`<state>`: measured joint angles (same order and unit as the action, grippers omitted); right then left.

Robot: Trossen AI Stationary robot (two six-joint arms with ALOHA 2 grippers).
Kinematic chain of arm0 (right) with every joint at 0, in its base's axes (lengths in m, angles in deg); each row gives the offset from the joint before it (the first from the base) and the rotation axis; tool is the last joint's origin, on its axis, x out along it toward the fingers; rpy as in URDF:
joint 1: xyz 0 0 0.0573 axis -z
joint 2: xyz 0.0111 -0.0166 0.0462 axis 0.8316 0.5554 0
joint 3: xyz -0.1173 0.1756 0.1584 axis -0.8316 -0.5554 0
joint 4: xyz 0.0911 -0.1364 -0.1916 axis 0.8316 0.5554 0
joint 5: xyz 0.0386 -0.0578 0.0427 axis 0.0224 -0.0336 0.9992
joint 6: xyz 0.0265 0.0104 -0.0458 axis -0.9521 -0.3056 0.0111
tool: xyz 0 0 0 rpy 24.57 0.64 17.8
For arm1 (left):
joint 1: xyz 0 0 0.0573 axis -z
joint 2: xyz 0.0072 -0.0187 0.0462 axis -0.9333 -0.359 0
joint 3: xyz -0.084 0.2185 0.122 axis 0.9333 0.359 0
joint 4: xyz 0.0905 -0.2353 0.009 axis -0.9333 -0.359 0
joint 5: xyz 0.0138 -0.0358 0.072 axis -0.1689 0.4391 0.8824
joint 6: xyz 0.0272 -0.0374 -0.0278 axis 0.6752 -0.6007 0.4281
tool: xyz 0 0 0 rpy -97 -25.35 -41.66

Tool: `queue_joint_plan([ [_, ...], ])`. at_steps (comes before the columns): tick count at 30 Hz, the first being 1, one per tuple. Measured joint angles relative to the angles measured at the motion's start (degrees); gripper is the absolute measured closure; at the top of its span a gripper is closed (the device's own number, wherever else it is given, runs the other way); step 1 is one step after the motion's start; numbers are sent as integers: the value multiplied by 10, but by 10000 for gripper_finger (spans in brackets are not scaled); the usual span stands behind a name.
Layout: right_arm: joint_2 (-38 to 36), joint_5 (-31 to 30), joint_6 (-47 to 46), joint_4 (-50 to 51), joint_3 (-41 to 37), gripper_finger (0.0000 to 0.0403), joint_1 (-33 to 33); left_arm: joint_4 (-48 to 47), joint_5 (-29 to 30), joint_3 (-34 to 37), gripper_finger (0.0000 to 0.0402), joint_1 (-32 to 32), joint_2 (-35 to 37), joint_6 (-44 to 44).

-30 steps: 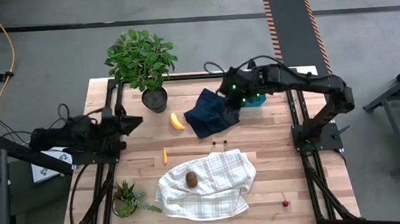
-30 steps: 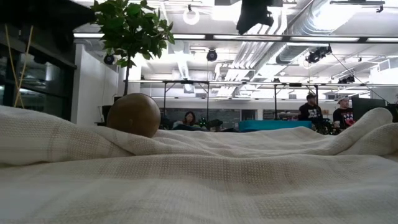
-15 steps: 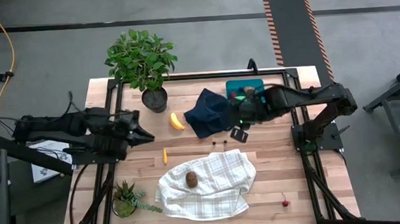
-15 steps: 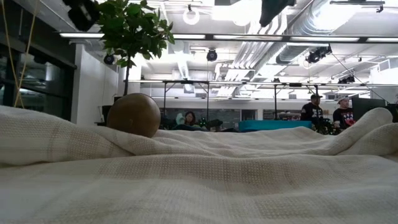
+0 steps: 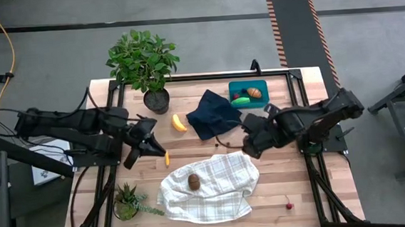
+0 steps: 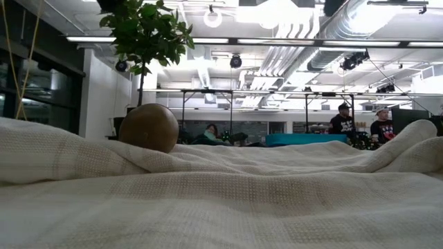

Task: Pick and placing Produce into tupperware
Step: Put the red cherry into the blue bin

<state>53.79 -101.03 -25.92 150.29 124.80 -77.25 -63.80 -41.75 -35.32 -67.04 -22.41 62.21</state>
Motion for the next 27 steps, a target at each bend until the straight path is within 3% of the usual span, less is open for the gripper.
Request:
queue_joint_plan([
  [12,0,34,-239,6,0,331,-81,-1,29,-6,362,118,4,-19],
  [21,0,161,-300,6,0,294,-87,0,104,-6,362,216,4,-29],
  [27,-2,166,-328,4,-26,256,-93,12,172,-6,362,279,4,-52],
])
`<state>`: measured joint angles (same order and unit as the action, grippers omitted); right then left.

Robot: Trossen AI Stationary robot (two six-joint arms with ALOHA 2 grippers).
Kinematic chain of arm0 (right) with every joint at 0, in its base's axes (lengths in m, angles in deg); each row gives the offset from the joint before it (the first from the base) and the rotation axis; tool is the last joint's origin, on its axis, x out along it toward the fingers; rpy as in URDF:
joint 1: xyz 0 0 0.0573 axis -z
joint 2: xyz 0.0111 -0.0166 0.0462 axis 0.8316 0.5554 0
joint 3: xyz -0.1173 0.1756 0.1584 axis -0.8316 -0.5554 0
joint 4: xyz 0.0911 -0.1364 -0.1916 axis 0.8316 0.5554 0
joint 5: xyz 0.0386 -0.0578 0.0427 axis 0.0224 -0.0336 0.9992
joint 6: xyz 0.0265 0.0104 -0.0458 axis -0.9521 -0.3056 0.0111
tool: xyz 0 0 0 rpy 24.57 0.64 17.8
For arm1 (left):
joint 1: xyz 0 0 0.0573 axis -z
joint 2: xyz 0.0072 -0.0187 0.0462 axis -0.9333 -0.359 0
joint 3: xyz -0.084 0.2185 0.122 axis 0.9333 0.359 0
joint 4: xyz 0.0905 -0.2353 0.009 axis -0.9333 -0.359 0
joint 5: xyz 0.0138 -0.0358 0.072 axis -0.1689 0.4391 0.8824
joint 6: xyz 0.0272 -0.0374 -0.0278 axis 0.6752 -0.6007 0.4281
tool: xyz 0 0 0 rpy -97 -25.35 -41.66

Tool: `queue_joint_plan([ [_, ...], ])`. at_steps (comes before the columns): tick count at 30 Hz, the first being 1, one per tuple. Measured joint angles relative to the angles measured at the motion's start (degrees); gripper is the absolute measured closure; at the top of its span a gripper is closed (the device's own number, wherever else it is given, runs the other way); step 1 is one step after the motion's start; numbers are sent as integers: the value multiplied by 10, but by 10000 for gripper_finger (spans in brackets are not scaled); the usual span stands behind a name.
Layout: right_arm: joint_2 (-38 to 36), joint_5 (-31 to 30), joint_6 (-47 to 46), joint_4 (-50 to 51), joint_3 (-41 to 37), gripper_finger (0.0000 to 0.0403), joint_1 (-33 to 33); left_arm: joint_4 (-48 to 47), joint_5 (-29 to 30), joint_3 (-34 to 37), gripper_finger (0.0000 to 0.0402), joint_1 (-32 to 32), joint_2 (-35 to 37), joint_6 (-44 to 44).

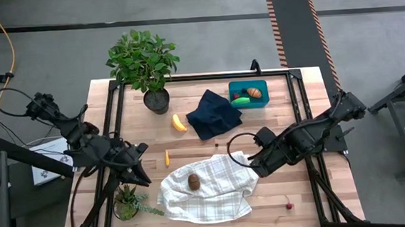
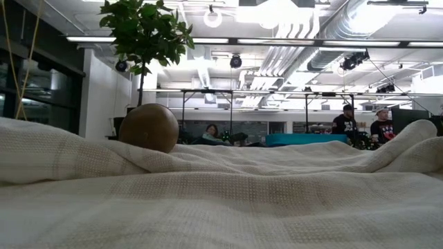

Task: Pick and placing Produce into tupperware
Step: Put the red cherry into the blue bin

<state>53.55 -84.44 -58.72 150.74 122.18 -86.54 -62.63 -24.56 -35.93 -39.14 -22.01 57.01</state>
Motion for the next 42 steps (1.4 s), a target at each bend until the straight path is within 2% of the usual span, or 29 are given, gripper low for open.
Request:
queue_joint_plan([
  [7,-41,57,-79,-26,-168,247,-55,0,77,0,362,51,-2,-28],
  [12,-109,123,-146,-135,-278,247,-84,1,118,0,362,51,-2,-67],
  [19,-193,141,-332,-281,-404,247,-151,1,150,0,362,51,-3,-94],
  [23,-195,141,-445,-294,-421,247,-191,0,165,0,362,51,-3,-106],
  [27,-179,143,-508,-314,-424,247,-222,0,185,0,362,51,-13,-107],
  [42,-91,158,-493,-422,-424,247,-229,0,182,1,362,51,-71,-118],
])
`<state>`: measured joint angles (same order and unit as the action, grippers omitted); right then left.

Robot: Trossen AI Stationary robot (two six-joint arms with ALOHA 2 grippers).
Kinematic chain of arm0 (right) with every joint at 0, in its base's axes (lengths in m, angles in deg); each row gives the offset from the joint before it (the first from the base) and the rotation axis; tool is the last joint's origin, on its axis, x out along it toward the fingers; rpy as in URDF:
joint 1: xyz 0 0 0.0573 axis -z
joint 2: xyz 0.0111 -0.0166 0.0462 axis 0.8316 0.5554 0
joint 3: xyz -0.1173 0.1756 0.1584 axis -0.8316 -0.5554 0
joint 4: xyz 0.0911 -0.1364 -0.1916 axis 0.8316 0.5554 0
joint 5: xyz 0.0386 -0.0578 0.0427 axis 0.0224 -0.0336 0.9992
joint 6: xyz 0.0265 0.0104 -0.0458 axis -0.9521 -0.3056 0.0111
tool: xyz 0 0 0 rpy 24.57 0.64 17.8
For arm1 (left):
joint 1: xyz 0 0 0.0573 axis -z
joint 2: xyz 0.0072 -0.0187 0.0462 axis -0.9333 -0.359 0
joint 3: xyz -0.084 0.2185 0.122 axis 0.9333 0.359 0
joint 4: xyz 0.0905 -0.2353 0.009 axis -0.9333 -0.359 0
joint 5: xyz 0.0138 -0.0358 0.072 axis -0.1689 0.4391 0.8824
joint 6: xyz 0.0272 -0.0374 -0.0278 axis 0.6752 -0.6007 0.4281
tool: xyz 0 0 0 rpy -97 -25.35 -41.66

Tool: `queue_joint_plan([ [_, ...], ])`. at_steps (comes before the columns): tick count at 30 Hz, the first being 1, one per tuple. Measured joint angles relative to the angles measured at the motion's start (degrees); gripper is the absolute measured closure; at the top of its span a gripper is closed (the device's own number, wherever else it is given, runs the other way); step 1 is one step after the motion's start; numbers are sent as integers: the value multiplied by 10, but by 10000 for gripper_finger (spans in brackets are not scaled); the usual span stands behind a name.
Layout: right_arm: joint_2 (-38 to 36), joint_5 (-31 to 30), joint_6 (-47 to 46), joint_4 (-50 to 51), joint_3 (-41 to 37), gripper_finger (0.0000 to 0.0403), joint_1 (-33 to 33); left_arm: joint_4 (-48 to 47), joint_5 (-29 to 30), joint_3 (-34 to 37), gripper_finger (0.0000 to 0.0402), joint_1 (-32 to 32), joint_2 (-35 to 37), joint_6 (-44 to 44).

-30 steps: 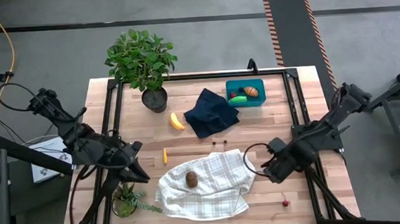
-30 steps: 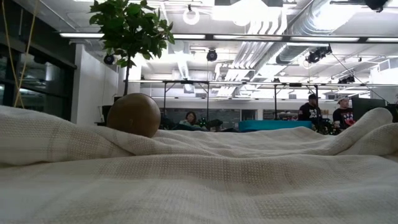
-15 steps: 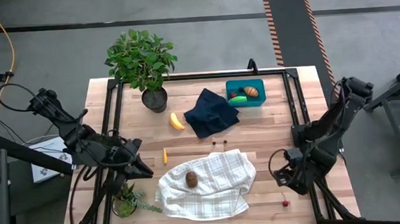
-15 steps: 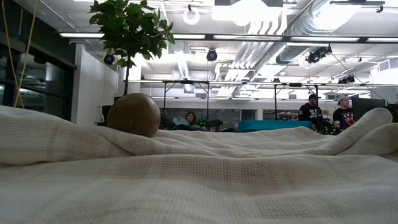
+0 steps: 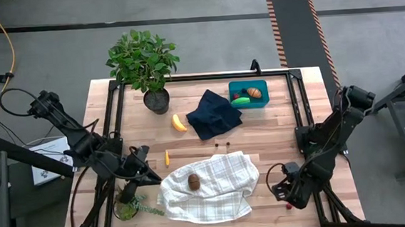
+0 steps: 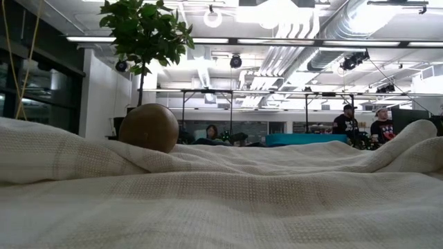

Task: Pick and placing Produce into tupperware
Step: Put the red cherry into the blue bin

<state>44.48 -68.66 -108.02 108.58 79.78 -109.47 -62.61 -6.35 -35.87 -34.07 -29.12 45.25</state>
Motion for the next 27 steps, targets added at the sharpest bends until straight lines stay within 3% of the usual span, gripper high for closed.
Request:
queue_joint_plan([
  [9,33,-2,107,-8,0,247,-7,0,-2,0,362,0,-1,0],
  [16,59,46,220,-12,0,247,-9,0,-2,0,362,0,-1,-5],
  [27,62,37,299,-11,0,247,-14,1,0,0,362,0,-1,-42],
])
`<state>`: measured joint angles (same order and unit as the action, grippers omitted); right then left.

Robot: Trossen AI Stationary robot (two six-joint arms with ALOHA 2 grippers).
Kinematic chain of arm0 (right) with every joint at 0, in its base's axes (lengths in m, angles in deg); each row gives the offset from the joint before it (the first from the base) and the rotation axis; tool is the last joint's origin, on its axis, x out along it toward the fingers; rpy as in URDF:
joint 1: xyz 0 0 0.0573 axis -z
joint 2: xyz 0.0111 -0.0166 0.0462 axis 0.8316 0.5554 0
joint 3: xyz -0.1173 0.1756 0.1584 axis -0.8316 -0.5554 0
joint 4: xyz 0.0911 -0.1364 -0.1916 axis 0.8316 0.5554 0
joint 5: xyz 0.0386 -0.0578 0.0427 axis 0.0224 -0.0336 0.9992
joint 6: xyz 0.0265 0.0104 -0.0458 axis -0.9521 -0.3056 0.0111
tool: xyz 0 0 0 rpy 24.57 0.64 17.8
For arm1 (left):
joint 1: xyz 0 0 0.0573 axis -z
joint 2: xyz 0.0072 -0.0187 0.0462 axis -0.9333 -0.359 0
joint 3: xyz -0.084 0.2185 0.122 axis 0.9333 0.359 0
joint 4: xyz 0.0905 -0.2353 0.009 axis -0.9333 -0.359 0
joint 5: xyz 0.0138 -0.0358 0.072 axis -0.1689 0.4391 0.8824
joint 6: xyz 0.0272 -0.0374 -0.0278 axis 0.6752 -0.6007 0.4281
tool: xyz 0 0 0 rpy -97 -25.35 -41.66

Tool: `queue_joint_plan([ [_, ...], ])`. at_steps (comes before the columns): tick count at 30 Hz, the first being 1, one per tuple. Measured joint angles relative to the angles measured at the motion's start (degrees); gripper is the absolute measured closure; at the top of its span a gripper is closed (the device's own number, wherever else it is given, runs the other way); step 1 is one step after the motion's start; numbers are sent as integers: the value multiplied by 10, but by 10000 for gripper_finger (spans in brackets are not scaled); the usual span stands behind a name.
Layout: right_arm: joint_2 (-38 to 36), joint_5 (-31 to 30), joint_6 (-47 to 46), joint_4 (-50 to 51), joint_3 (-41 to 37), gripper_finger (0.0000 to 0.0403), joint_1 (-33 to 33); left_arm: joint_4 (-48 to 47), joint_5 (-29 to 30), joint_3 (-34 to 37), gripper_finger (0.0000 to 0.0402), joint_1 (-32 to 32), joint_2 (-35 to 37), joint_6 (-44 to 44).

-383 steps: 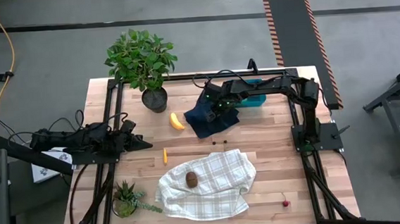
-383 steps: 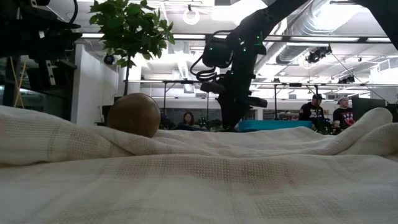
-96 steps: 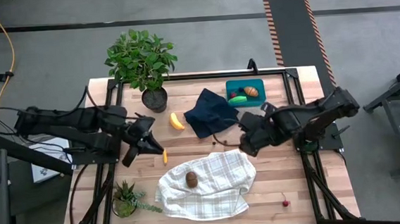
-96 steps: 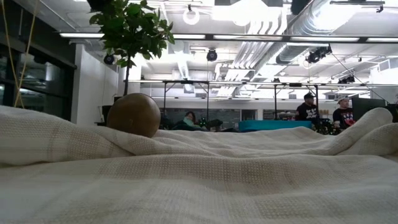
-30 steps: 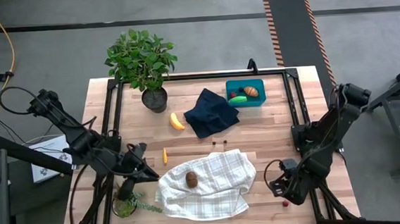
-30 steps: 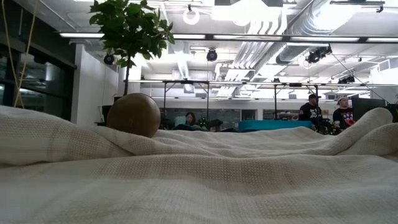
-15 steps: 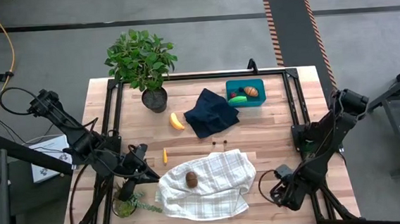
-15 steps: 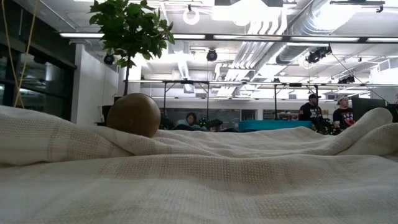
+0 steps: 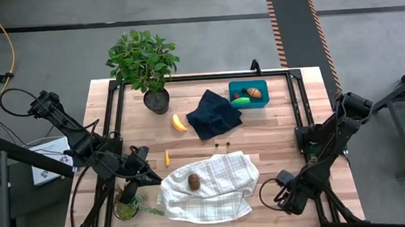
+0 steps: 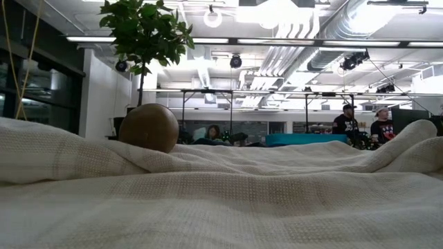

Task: Pick and placing Produce into tupperware
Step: Put the red cherry into the blue bin

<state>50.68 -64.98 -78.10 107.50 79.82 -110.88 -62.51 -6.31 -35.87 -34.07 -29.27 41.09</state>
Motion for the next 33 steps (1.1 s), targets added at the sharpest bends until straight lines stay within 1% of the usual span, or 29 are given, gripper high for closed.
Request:
queue_joint_plan([
  [8,0,-19,32,-5,0,247,-15,1,5,0,362,0,0,-27],
  [15,0,-25,56,-50,0,247,-18,3,5,0,362,0,0,-64],
  [17,0,-29,71,-48,5,247,-18,3,5,0,362,0,0,-72],
  [19,0,-36,88,-29,21,247,-18,3,5,0,362,0,0,-81],
  [21,4,-51,104,11,49,247,-18,3,6,0,362,0,0,-91],
  [24,27,-62,132,83,103,247,-18,3,6,0,362,0,0,-98],
  [26,46,-69,158,113,135,247,-20,3,6,0,362,0,0,-98],
  [30,90,-70,213,123,173,247,-22,8,5,0,362,0,-7,-98],
  [33,110,-80,223,148,189,247,-26,43,-5,0,362,0,-22,-100],
])
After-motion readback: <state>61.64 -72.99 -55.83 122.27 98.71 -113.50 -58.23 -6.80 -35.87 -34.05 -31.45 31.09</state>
